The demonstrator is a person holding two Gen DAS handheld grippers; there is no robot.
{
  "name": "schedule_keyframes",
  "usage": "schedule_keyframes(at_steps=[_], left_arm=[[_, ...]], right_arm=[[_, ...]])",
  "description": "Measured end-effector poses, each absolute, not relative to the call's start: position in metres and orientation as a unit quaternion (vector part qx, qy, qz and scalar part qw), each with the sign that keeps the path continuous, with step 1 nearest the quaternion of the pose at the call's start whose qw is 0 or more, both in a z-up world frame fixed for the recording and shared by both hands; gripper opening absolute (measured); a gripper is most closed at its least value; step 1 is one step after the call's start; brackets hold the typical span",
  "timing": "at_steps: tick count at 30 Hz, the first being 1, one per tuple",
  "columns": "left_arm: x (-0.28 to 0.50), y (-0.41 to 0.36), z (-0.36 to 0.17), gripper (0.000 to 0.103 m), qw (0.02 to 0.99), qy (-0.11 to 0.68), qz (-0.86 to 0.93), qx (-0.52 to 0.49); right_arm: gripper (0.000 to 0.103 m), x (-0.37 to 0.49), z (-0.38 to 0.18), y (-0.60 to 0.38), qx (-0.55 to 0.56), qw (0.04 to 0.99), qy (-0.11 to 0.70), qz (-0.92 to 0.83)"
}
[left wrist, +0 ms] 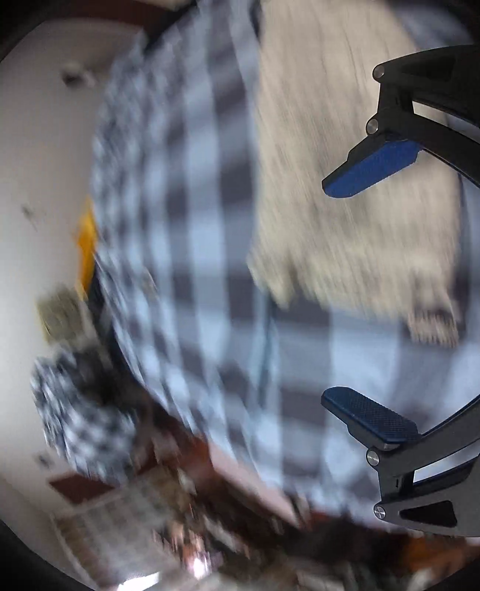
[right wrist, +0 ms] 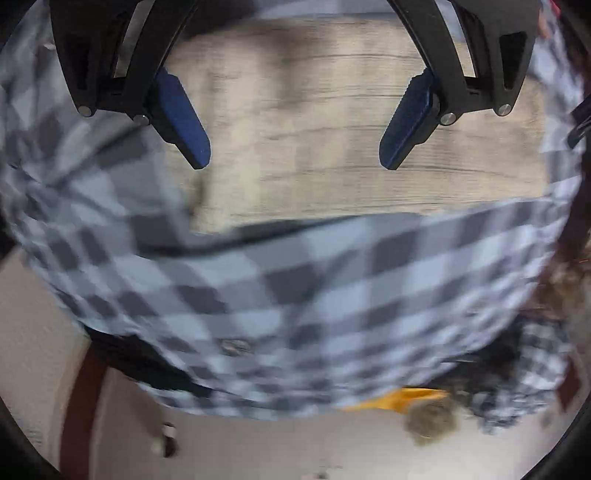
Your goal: Fold small clothes
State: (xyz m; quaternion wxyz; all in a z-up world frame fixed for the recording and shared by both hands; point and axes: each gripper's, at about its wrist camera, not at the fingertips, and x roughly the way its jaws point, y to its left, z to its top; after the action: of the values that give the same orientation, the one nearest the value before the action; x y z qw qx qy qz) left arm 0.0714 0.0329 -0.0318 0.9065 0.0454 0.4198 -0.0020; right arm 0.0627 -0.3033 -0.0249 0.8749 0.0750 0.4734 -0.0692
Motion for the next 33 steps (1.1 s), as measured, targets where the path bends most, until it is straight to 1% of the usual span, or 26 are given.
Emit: schedule_keyframes(at_steps=[2,3,5,7,10,13,15,17,18,19,21,23,25,26,28,30,32,33], left_arm=[[0.084,0.015,-0.034,0.103,0.905,0.419,-0.069,0.025],[0.095,0.001,-0.044,0.103,0.896,0.431,-0.107,0.018],[0.116,-0.017,-0.057,0.103,0.881,0.451,-0.144,0.012],[0.135,-0.022,-0.075,0.103,0.878,0.452,-0.157,0.000],[0.161,-0.016,-0.098,0.103,0.877,0.462,-0.128,-0.006],[0.177,-0.003,-0.114,0.103,0.877,0.477,-0.047,0.030],[0.173,0.019,-0.111,0.103,0.877,0.478,-0.041,0.004],[0.180,0.051,-0.120,0.103,0.859,0.501,-0.076,-0.074],[0.183,0.062,-0.122,0.103,0.852,0.509,-0.077,-0.096],[0.184,0.070,-0.121,0.103,0.853,0.507,-0.067,-0.105],[0.180,0.080,-0.108,0.103,0.868,0.489,-0.018,-0.083],[0.175,0.089,-0.090,0.103,0.882,0.469,0.043,-0.038],[0.162,0.099,-0.067,0.103,0.887,0.440,0.135,0.022],[0.155,0.103,-0.058,0.103,0.890,0.434,0.141,0.026],[0.138,0.109,-0.042,0.103,0.892,0.439,0.109,-0.003],[0.120,0.104,-0.032,0.103,0.881,0.467,0.045,-0.059],[0.103,0.090,-0.028,0.103,0.866,0.489,-0.021,-0.100],[0.093,0.080,-0.027,0.103,0.858,0.496,-0.054,-0.119]], right_arm=[[0.091,0.073,-0.037,-0.289,0.077,0.874,0.479,-0.038],[0.091,0.086,-0.045,-0.280,0.079,0.871,0.484,-0.026],[0.091,0.108,-0.057,-0.267,0.083,0.867,0.492,0.001],[0.091,0.125,-0.060,-0.250,0.071,0.868,0.491,0.033],[0.091,0.141,-0.073,-0.221,0.042,0.867,0.493,0.056],[0.091,0.153,-0.098,-0.216,0.018,0.835,0.547,0.063],[0.092,0.156,-0.105,-0.229,0.039,0.827,0.557,0.066],[0.092,0.156,-0.101,-0.254,0.059,0.826,0.561,0.018],[0.092,0.156,-0.100,-0.272,0.060,0.825,0.562,-0.027],[0.092,0.156,-0.099,-0.292,0.066,0.822,0.561,-0.065],[0.092,0.151,-0.100,-0.340,0.061,0.797,0.572,-0.184],[0.091,0.140,-0.092,-0.379,0.085,0.784,0.565,-0.242],[0.092,0.116,-0.071,-0.419,0.132,0.779,0.540,-0.291],[0.092,0.104,-0.060,-0.432,0.160,0.782,0.525,-0.297],[0.093,0.072,-0.037,-0.451,0.234,0.790,0.493,-0.279],[0.093,0.042,-0.024,-0.453,0.299,0.795,0.476,-0.227],[0.093,0.028,-0.025,-0.439,0.344,0.785,0.486,-0.172],[0.093,0.020,-0.030,-0.424,0.371,0.767,0.507,-0.128]])
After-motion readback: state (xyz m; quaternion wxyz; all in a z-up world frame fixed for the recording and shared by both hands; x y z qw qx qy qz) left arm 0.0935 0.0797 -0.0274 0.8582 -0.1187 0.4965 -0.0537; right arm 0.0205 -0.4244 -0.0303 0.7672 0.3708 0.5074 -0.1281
